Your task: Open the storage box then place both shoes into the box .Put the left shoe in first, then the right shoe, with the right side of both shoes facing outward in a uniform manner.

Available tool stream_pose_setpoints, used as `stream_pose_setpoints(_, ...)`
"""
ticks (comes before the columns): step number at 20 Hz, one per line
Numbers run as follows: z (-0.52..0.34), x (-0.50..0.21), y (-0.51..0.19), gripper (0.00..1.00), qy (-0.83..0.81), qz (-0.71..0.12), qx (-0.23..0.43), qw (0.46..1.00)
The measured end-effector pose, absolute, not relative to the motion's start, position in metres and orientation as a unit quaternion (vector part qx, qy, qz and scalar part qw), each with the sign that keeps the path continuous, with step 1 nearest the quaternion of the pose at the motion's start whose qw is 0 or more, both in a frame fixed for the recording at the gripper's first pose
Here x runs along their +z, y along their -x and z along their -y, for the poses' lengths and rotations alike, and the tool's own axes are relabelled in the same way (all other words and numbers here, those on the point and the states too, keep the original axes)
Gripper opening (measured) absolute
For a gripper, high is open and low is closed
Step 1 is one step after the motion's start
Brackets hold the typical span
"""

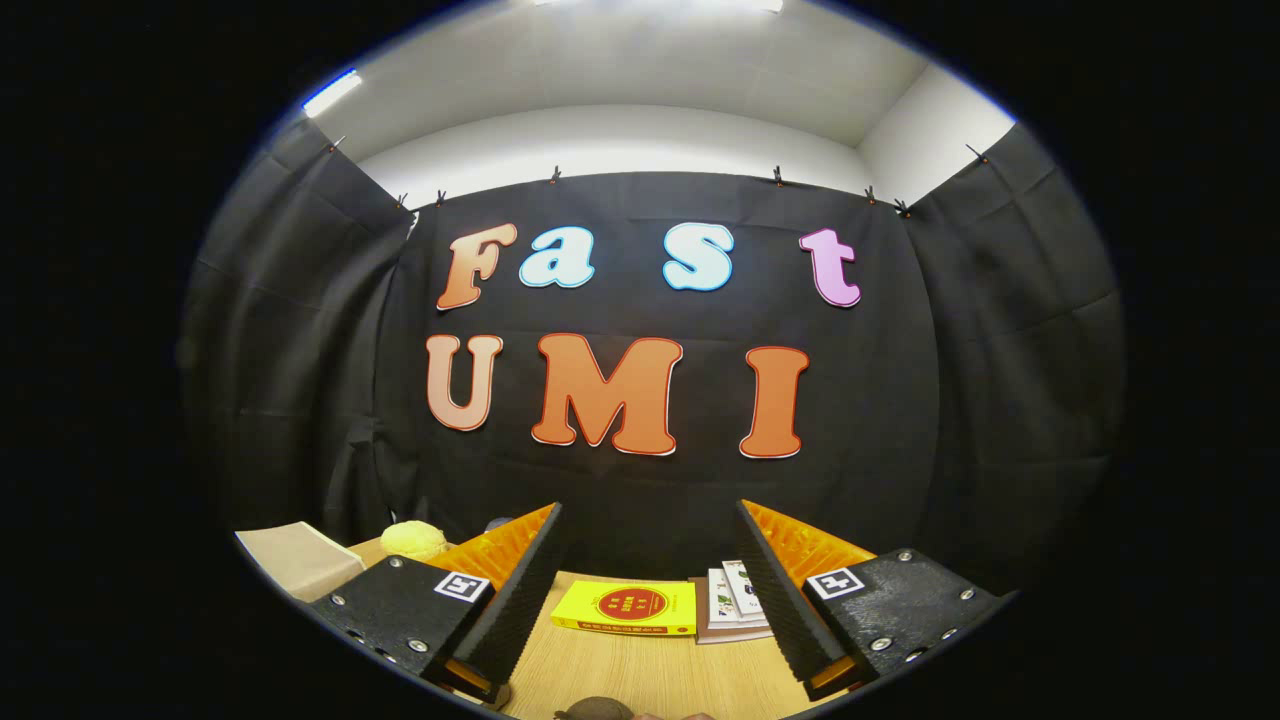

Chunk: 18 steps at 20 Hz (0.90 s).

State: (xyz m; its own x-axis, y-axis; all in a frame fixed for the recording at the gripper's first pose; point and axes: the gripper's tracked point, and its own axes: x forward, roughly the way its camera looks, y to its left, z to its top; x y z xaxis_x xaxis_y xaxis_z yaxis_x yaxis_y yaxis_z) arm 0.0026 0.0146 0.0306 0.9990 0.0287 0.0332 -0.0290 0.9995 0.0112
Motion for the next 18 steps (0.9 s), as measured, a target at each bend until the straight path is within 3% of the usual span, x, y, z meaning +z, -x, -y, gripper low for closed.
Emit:
stream_pose_setpoints(11,-0.121,-0.017,0.008,0.98,-0.126,-0.106,0.154,0.974)
stream_pose_setpoints(18,-0.238,-0.088,0.034,0.97,-0.219,-0.258,0.267,0.902)
